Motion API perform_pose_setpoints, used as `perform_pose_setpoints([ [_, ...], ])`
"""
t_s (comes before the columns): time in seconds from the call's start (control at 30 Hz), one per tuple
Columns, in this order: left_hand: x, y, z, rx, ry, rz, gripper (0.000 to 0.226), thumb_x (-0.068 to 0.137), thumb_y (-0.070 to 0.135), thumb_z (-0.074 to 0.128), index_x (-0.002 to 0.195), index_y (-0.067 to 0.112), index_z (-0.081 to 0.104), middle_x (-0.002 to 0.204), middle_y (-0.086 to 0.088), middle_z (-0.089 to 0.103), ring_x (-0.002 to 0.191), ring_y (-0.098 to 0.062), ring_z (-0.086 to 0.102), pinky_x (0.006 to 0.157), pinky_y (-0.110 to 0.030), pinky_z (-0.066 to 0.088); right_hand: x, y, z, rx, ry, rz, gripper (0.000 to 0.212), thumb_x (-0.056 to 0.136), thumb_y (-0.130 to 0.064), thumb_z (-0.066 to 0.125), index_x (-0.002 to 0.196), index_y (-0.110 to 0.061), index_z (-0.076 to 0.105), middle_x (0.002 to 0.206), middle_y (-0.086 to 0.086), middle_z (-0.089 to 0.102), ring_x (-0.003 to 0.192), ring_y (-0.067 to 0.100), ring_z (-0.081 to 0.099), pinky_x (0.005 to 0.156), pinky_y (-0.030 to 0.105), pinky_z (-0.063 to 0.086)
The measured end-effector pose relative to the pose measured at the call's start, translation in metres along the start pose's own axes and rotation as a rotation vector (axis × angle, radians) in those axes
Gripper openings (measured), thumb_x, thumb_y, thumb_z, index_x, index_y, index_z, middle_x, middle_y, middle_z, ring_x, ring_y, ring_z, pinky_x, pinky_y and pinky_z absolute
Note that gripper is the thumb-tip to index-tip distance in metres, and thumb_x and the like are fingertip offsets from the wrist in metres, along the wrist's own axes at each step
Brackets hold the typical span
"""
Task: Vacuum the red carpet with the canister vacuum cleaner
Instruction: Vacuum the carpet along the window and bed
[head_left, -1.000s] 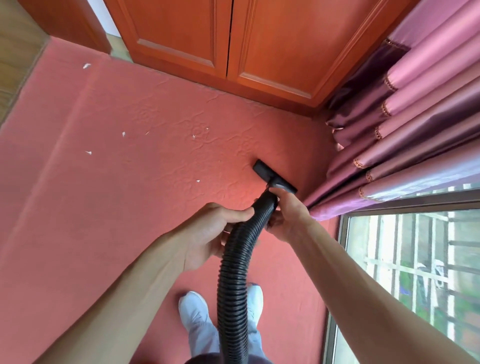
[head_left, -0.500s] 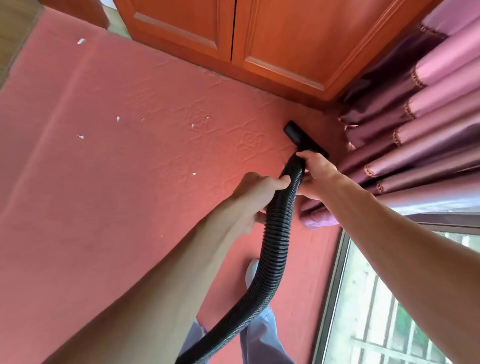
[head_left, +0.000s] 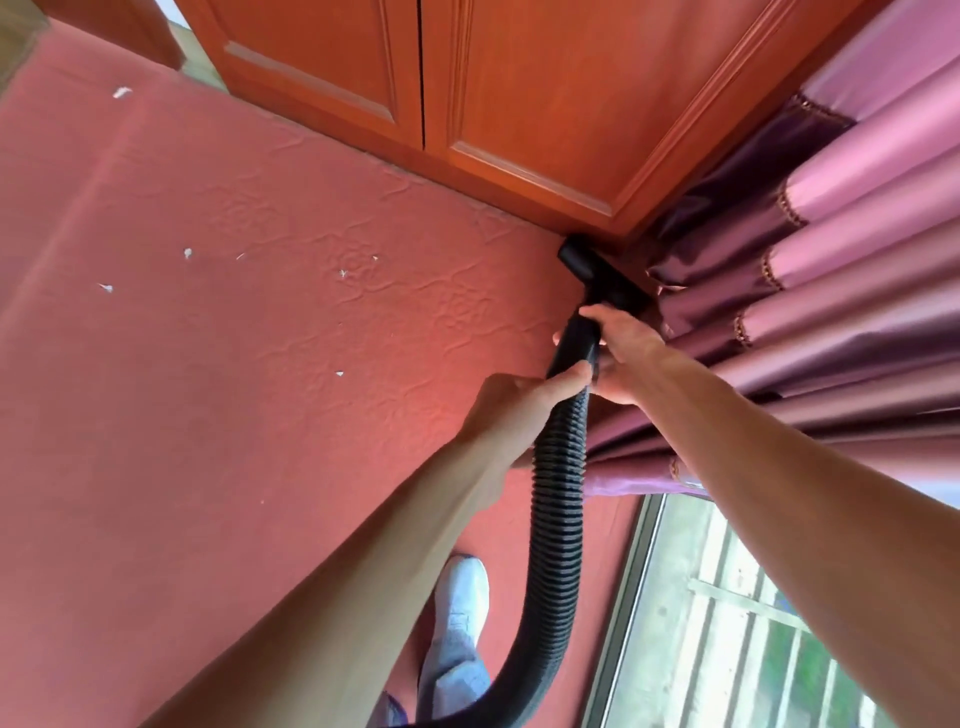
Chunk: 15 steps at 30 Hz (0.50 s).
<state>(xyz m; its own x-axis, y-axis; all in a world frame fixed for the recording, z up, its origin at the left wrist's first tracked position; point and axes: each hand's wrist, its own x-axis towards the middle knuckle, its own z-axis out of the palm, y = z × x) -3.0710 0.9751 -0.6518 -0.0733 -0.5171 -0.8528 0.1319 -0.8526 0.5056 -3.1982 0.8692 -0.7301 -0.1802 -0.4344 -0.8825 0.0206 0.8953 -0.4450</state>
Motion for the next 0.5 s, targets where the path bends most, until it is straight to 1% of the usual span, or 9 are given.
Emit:
perform_pose_setpoints([
  [0.03, -0.004, -0.004, -0.005, 0.019, -0.005, 0.002, 0.055, 0.073, 0.053, 0.079, 0.098, 0.004, 0.077, 0.097, -0.018, 0.076, 0.073, -0.020, 0.066, 0.068, -0.032, 0.050, -0.002, 0.006, 0.004, -0.044, -0.004, 0.009, 0.025, 0.084, -0.030, 0.068, 0.101, -0.012, 0.060, 0.097, 0.015, 0.068, 0.082, 0.026, 0.063, 0.091, 0.042, 0.053],
  [0.07, -0.009, -0.008, -0.012, 0.032, -0.015, 0.001, 0.050, 0.075, 0.048, 0.080, 0.095, 0.003, 0.077, 0.093, -0.018, 0.077, 0.071, -0.021, 0.065, 0.070, -0.035, 0.051, -0.005, 0.014, 0.008, -0.084, -0.002, 0.019, 0.026, 0.084, -0.030, 0.068, 0.100, -0.012, 0.060, 0.099, 0.017, 0.068, 0.081, 0.026, 0.063, 0.087, 0.041, 0.055],
  [0.1, -0.014, -0.012, -0.020, 0.037, -0.027, -0.004, 0.041, 0.079, 0.041, 0.080, 0.094, 0.003, 0.077, 0.090, -0.018, 0.077, 0.069, -0.022, 0.065, 0.073, -0.040, 0.055, -0.008, 0.021, 0.014, -0.111, 0.005, 0.024, 0.027, 0.084, -0.030, 0.069, 0.100, -0.011, 0.060, 0.095, 0.016, 0.068, 0.075, 0.025, 0.063, 0.078, 0.036, 0.057],
  [0.13, -0.019, -0.015, -0.030, 0.041, -0.038, -0.013, 0.033, 0.082, 0.034, 0.078, 0.095, 0.004, 0.077, 0.089, -0.016, 0.077, 0.068, -0.022, 0.066, 0.078, -0.046, 0.058, -0.013, 0.027, 0.022, -0.123, 0.013, 0.028, 0.026, 0.084, -0.030, 0.069, 0.099, -0.011, 0.059, 0.087, 0.014, 0.066, 0.068, 0.023, 0.061, 0.065, 0.030, 0.056],
  [0.2, -0.032, -0.021, -0.053, 0.039, -0.067, -0.050, 0.021, 0.085, 0.026, 0.076, 0.098, 0.009, 0.077, 0.088, -0.013, 0.077, 0.064, -0.017, 0.069, 0.088, -0.053, 0.057, -0.023, 0.041, 0.039, -0.139, 0.023, 0.030, 0.025, 0.084, -0.030, 0.070, 0.097, -0.012, 0.058, 0.072, 0.008, 0.058, 0.058, 0.018, 0.055, 0.051, 0.024, 0.046],
  [0.27, -0.044, -0.028, -0.077, 0.032, -0.104, -0.080, 0.017, 0.085, 0.024, 0.075, 0.097, 0.012, 0.077, 0.090, -0.015, 0.077, 0.063, -0.019, 0.069, 0.088, -0.056, 0.055, -0.036, 0.054, 0.057, -0.183, 0.036, 0.028, 0.024, 0.084, -0.029, 0.070, 0.094, -0.011, 0.058, 0.066, 0.006, 0.054, 0.053, 0.017, 0.051, 0.046, 0.023, 0.041],
  [0.37, -0.063, -0.037, -0.110, 0.016, -0.154, -0.112, 0.023, 0.084, 0.024, 0.076, 0.102, 0.009, 0.076, 0.094, -0.019, 0.076, 0.067, -0.028, 0.067, 0.088, -0.060, 0.053, -0.061, 0.068, 0.081, -0.245, 0.049, -0.011, 0.024, 0.085, -0.030, 0.068, 0.087, -0.009, 0.057, 0.063, 0.006, 0.053, 0.045, 0.017, 0.047, 0.042, 0.022, 0.037],
  [0.43, -0.077, -0.041, -0.127, 0.001, -0.185, -0.120, 0.027, 0.085, 0.024, 0.075, 0.107, 0.008, 0.075, 0.100, -0.022, 0.075, 0.069, -0.030, 0.066, 0.088, -0.060, 0.054, -0.077, 0.076, 0.092, -0.280, 0.068, -0.039, 0.024, 0.084, -0.030, 0.067, 0.084, -0.009, 0.057, 0.061, 0.005, 0.053, 0.041, 0.016, 0.045, 0.037, 0.018, 0.034],
  [0.5, -0.088, -0.046, -0.142, -0.020, -0.209, -0.113, 0.031, 0.087, 0.027, 0.074, 0.111, 0.007, 0.073, 0.105, -0.022, 0.074, 0.073, -0.032, 0.067, 0.085, -0.056, 0.056, -0.090, 0.082, 0.100, -0.301, 0.066, -0.066, 0.022, 0.084, -0.030, 0.066, 0.083, -0.009, 0.058, 0.060, 0.004, 0.052, 0.040, 0.014, 0.044, 0.036, 0.018, 0.032],
])
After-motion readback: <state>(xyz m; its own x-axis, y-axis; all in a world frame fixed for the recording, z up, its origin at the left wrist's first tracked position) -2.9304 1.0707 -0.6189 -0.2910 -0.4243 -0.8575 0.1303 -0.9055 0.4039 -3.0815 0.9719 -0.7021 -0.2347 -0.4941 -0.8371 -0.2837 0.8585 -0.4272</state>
